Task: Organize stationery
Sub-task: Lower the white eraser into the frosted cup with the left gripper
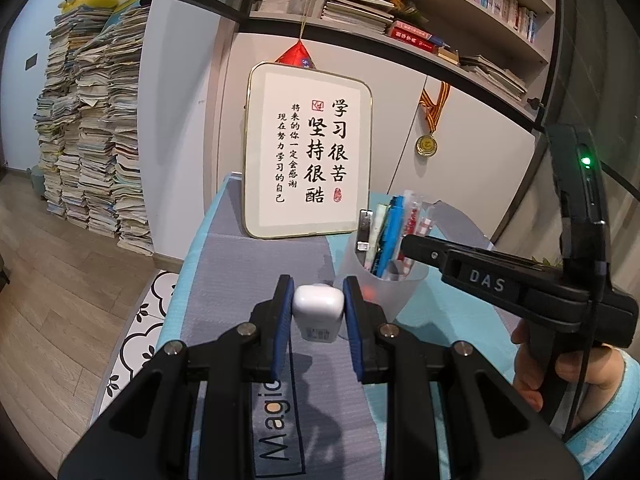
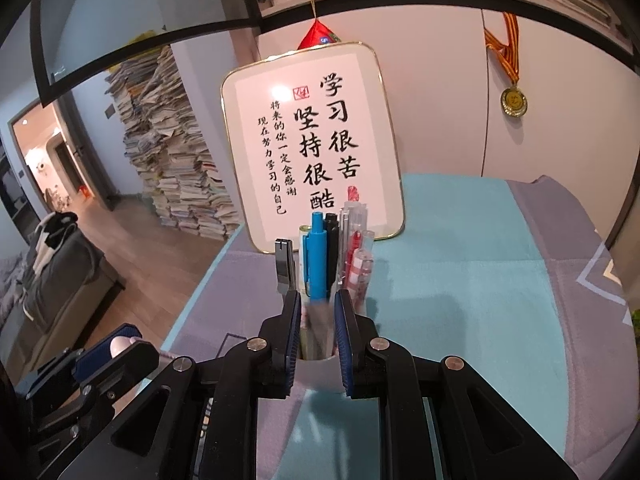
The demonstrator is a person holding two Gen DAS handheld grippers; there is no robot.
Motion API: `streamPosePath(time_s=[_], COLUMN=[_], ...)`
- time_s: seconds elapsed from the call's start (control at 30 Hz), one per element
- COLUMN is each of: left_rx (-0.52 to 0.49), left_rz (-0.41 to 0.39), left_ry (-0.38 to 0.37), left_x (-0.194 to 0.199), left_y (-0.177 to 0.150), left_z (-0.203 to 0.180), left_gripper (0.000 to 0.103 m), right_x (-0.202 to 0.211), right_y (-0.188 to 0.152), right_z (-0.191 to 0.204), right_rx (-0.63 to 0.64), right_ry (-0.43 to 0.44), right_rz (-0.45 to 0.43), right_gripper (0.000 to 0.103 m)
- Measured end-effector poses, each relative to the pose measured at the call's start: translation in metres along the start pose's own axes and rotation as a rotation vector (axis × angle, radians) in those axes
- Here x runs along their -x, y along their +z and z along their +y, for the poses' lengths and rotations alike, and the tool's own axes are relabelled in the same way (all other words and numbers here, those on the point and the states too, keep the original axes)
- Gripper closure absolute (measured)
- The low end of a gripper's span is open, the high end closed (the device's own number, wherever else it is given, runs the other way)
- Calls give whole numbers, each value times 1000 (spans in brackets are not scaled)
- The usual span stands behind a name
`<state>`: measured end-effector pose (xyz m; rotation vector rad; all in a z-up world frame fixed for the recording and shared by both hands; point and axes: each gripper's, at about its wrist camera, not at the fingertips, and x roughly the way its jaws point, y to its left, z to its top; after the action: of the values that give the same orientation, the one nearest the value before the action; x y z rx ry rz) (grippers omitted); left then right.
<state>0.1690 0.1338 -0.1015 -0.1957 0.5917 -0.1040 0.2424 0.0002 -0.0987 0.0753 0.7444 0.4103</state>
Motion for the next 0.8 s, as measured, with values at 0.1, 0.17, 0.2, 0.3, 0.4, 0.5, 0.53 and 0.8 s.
streamPosePath(time_s=[0.1, 0.17, 0.2, 0.3, 0.4, 0.5, 0.53, 0.8], left_rx=[-6, -12, -15, -27, -33, -36, -39, -91], left_rz=[-2, -8, -12, -31, -32, -12, -5, 35], left_ry=[-12, -21, -25, -61, -104, -127, -129, -76], left_x=[0, 1, 1, 3, 3, -5, -8, -24], left_y=[2, 6, 8, 18, 28, 41, 45, 53], left_z=[-4, -7, -9, -17, -23, -28, -30, -50], left_gripper=[80, 80, 80, 80, 80, 80, 80, 80], right_x=[10, 19, 25, 36, 47, 55, 58, 72], right_y=[-3, -6, -8, -13, -18, -24, -26, -38], right_z=[-5, -11, -14, -24, -37, -51, -56, -86], right_rx=[0, -8, -12, -23, -47, -74, -84, -141], right_ry=[-8, -12, -14, -32, -49, -64, -67, -65], right_rz=[-13, -31, -36, -45, -48, -46, -47, -63], right_gripper=[67, 64, 63, 63, 63, 63, 63, 63])
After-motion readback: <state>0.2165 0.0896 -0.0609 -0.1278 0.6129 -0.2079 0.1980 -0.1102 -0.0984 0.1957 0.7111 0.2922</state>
